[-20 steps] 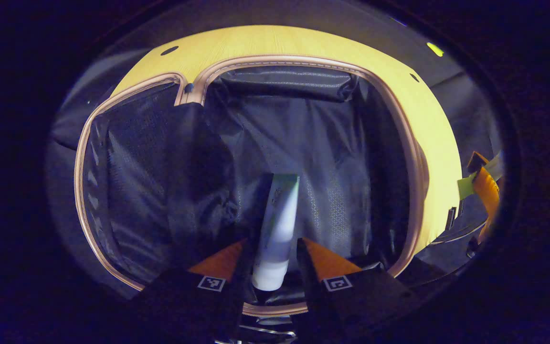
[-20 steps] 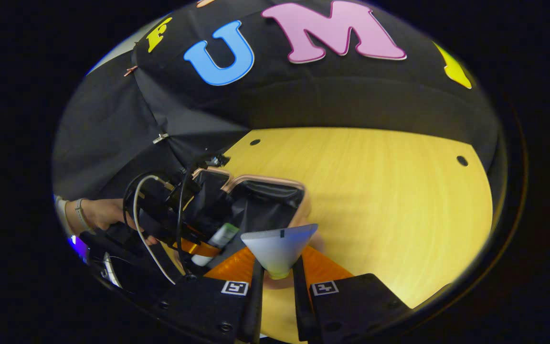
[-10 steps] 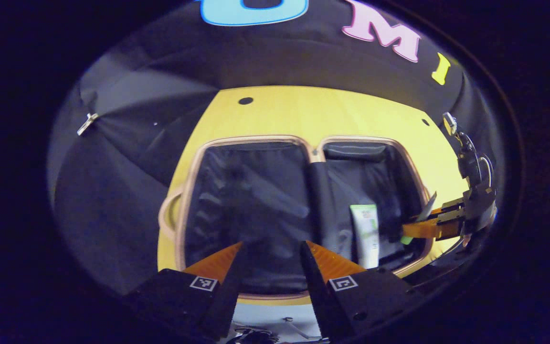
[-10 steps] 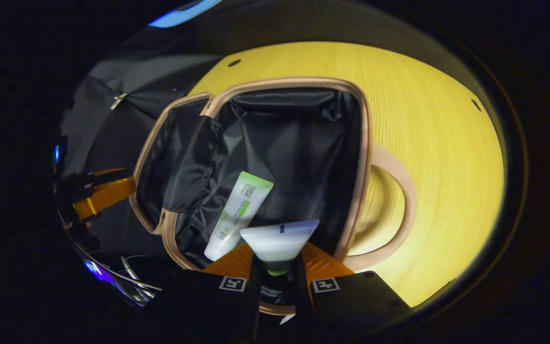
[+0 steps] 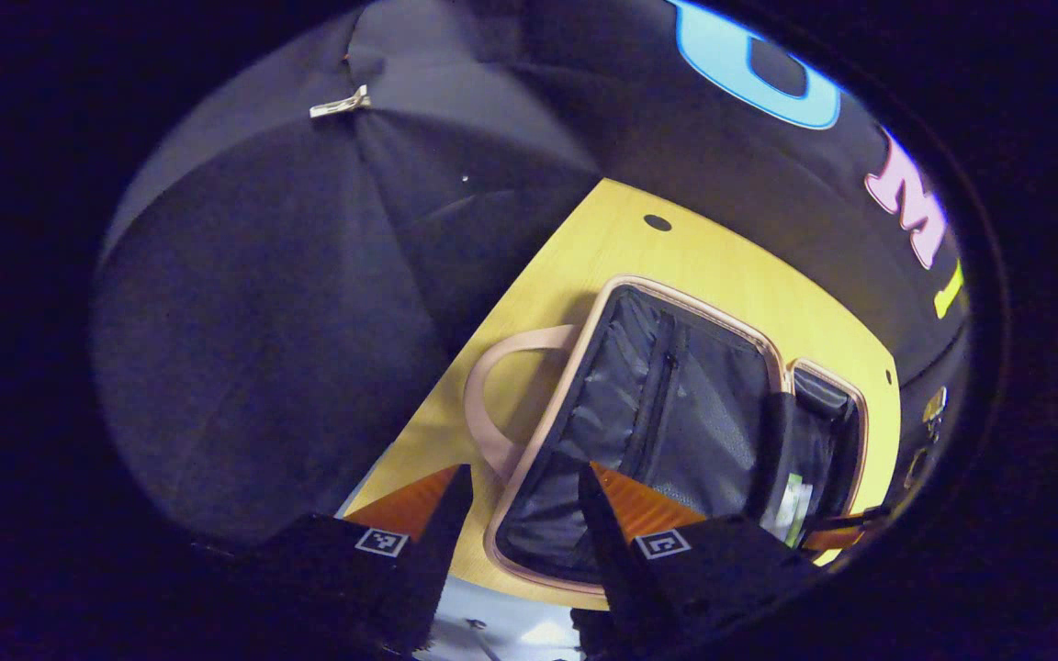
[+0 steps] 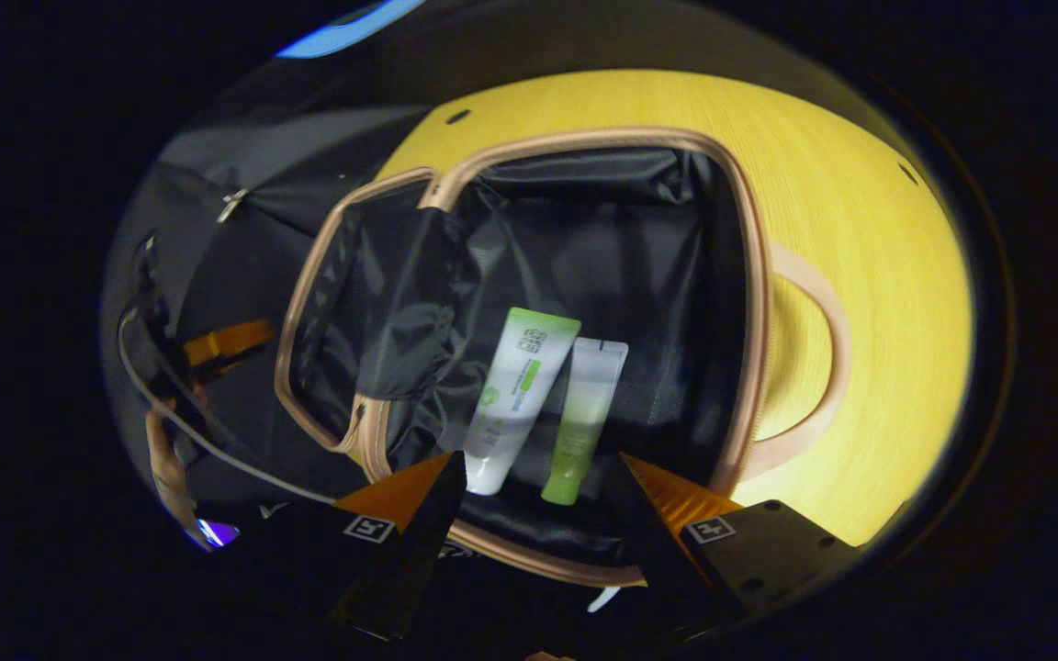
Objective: First open the suitcase, pack the skin care products into it, and then close the suitcase.
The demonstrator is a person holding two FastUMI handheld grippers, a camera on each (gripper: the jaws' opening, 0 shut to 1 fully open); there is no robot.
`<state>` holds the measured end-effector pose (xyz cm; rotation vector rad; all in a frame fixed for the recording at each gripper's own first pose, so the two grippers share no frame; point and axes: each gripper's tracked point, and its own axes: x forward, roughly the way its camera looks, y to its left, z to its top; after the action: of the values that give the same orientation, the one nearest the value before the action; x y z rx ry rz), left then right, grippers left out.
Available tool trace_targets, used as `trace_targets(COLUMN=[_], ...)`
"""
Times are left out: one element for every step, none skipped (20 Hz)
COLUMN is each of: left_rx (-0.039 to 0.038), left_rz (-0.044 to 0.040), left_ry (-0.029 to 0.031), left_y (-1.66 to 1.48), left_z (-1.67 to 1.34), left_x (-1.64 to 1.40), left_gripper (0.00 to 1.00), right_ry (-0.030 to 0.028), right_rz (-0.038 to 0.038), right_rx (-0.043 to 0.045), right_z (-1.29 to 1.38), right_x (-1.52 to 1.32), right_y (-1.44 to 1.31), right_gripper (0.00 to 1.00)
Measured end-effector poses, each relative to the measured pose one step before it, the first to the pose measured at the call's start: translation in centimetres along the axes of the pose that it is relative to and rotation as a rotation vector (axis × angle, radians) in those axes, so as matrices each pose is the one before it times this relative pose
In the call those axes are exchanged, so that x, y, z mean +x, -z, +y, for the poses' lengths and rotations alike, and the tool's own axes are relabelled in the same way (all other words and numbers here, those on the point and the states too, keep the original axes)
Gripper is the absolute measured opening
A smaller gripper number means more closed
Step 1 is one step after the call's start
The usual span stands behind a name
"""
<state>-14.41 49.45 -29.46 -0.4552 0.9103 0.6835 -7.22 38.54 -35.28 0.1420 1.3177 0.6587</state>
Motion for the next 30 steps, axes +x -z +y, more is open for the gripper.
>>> trace_targets(left_rx=[-0.01203,0.00086,-0.00066,0.00051,-0.00271,-0.01110,-0.01087,-0.01575,-0.01305,-0.00717,-0.00080,-0.01143,-0.02370,-0.02981,-0.01106,0.02006,0.04425,0.03245,0.02022,0.01287,0.01405,0.01030,0.00024,-0.00513,-0.00805,-0.00560,0.00218,0.01530,0.02123,0.02457], left_rz=[0.00018,-0.00723,-0.00425,0.00075,-0.00516,0.00218,0.01679,0.01688,0.02041,0.02990,0.03172,0.04444,0.05254,0.01856,-0.00908,-0.00555,-0.02458,-0.01678,-0.01874,-0.01730,-0.02559,-0.02803,-0.02923,-0.03109,-0.03309,-0.03774,-0.04102,-0.03408,-0.03095,-0.02272], left_ry=[-0.01047,-0.00951,-0.01749,-0.01680,-0.01680,-0.01433,0.00034,-0.00227,0.00616,0.00313,-0.00982,-0.00302,0.00285,0.00907,-0.02982,0.00180,0.03422,0.04483,0.04802,0.03609,0.00670,0.01338,0.01451,0.01942,0.01329,0.02368,0.02596,0.02594,0.02329,0.02117], left_y=[-0.179,-0.623,-0.819,-0.793,-0.793,-0.791,-0.306,-0.428,-0.323,0.117,0.440,0.754,0.950,0.153,-0.409,-0.118,-0.321,-0.402,-0.371,-0.524,-0.624,-0.748,-1.014,-1.012,-0.849,-0.931,-0.568,-0.821,-0.137,-0.312], left_z=[0.654,0.691,0.670,0.663,0.540,0.502,0.021,0.242,-0.272,-0.216,-0.104,-0.296,-0.394,-0.084,0.057,-0.395,-0.074,-0.463,-0.534,-0.475,-0.399,-0.486,-0.619,-0.773,-0.459,-1.179,-1.672,-1.878,-2.658,-2.630], left_x=[0.584,0.427,0.501,0.645,0.627,0.821,0.672,0.651,0.945,1.029,1.200,1.253,1.184,0.764,0.464,-1.148,0.312,-0.706,-1.202,-1.270,-1.326,-1.458,-1.748,-2.003,-1.978,-2.099,-1.884,-1.942,-1.507,-1.456], left_gripper=[0.75,0.75,0.75,0.75,0.75,0.75,0.75,0.75,0.75,0.75,0.75,0.75,0.75,0.71,0.54,0.23,0.21,0.18,0.20,0.17,0.12,0.11,0.10,0.10,0.10,0.08,0.08,0.08,0.08,0.08], right_ry=[-0.02524,-0.01990,0.00031,0.02203,0.02334,0.01804,0.01467,0.01036,0.00529,0.00759,0.00942,0.01161,0.00940,0.00398,-0.00268,-0.00493,-0.00366,-0.00512,-0.00584,-0.01026,-0.01613,-0.01561,-0.01648,-0.01848,-0.02075,-0.01956,-0.01946,-0.01932,-0.01723,-0.01682], right_rz=[-0.03729,-0.03392,-0.02169,-0.01829,-0.01971,-0.01624,-0.00961,-0.01210,-0.01237,-0.01216,-0.01727,-0.01270,-0.00682,-0.00490,-0.00499,-0.00627,-0.00890,-0.00422,-0.00319,-0.00670,-0.00691,-0.00687,-0.00374,-0.00611,-0.00605,-0.00704,-0.00872,-0.00580,-0.00671,-0.00386], right_rx=[-0.02540,-0.00576,0.00064,0.00646,0.01284,0.02047,0.02920,0.03728,0.04121,0.03091,0.02067,0.00779,0.00482,0.00563,0.00417,-0.00162,-0.00446,-0.00530,-0.00511,-0.00357,-0.00557,-0.01029,-0.01578,-0.01847,-0.01986,-0.01737,-0.01273,-0.00826,-0.00449,-0.00296], right_z=[0.434,0.050,-0.435,-1.108,-1.304,-1.106,-0.929,-0.795,-0.632,-0.637,-0.613,-0.487,-0.451,-0.201,0.055,0.064,0.035,0.107,0.239,0.296,0.322,0.314,0.421,0.348,0.187,0.162,0.225,0.083,-0.076,-0.114], right_x=[-1.366,-1.292,-1.034,-0.993,-0.964,-0.659,-0.417,-0.477,-0.384,-0.406,-0.223,-0.182,-0.348,-0.363,-0.323,-0.293,-0.183,-0.045,-0.151,-0.121,-0.167,-0.251,-0.157,-0.109,-0.166,-0.236,-0.242,-0.407,-0.526,-0.604], right_y=[-0.011,-0.023,0.139,0.059,-0.107,-0.160,-0.182,-0.342,-0.282,-0.299,-0.458,-0.292,-0.084,-0.068,-0.016,0.002,-0.002,0.060,0.057,-0.222,-0.224,-0.370,-0.325,-0.437,-0.234,-0.409,-0.432,-0.354,-0.274,-0.104], right_gripper=[0.98,0.98,0.98,0.98,0.98,0.98,0.98,0.98,0.98,0.98,0.98,0.98,0.98,0.98,0.98,0.97,0.97,0.97,0.98,0.97,0.97,0.98,0.98,0.98,0.98,0.98,0.98,0.98,0.98,0.98])
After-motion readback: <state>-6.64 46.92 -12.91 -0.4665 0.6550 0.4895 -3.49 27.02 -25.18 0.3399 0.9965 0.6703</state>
